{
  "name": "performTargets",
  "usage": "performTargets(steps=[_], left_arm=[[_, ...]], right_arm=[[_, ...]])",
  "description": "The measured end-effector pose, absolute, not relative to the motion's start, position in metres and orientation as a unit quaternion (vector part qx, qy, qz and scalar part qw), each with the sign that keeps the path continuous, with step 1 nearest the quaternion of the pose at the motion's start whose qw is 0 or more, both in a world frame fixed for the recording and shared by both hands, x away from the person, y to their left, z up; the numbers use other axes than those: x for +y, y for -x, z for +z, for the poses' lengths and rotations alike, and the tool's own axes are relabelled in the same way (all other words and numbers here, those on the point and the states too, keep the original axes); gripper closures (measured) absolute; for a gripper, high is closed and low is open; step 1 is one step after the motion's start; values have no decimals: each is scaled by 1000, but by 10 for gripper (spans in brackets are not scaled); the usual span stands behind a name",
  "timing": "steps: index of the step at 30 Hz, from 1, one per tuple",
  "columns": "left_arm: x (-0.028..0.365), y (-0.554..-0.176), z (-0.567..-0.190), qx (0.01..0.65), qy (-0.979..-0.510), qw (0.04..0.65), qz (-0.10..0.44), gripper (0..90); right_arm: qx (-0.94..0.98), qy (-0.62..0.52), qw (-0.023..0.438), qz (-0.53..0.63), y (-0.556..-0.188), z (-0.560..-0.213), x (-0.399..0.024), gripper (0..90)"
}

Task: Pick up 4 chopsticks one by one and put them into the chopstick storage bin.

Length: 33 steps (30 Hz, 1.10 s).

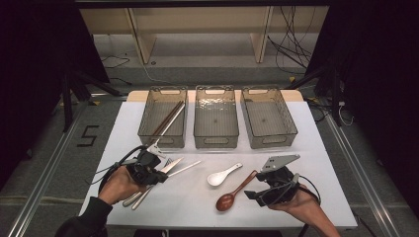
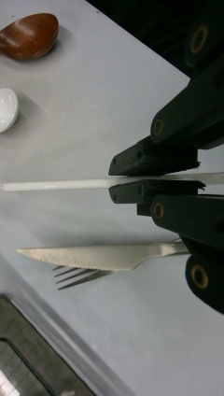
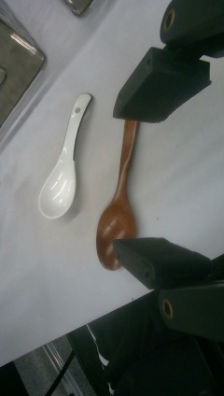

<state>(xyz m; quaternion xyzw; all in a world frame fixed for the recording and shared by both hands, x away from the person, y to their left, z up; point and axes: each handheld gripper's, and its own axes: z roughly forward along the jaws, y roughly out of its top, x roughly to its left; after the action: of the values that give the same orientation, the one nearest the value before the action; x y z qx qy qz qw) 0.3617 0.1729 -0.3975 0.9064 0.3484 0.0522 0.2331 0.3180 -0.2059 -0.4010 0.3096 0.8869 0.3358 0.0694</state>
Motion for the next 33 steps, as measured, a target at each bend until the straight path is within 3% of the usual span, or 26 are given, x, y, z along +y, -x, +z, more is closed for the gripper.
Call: performTargets(steps=[14,22,33], left_arm=[[190,-380,-350,361,-890,261,97,847],[197,-419,-323,384,-874,269,128,847],[206,-479,-323,441,-842,277,138,847]], right_arm=[[885,-313,69,337,-319,-401,-206,319],[885,-312,69,337,-319,-401,-206,319],[886,-312,68,338,-319,-401,-207,320]])
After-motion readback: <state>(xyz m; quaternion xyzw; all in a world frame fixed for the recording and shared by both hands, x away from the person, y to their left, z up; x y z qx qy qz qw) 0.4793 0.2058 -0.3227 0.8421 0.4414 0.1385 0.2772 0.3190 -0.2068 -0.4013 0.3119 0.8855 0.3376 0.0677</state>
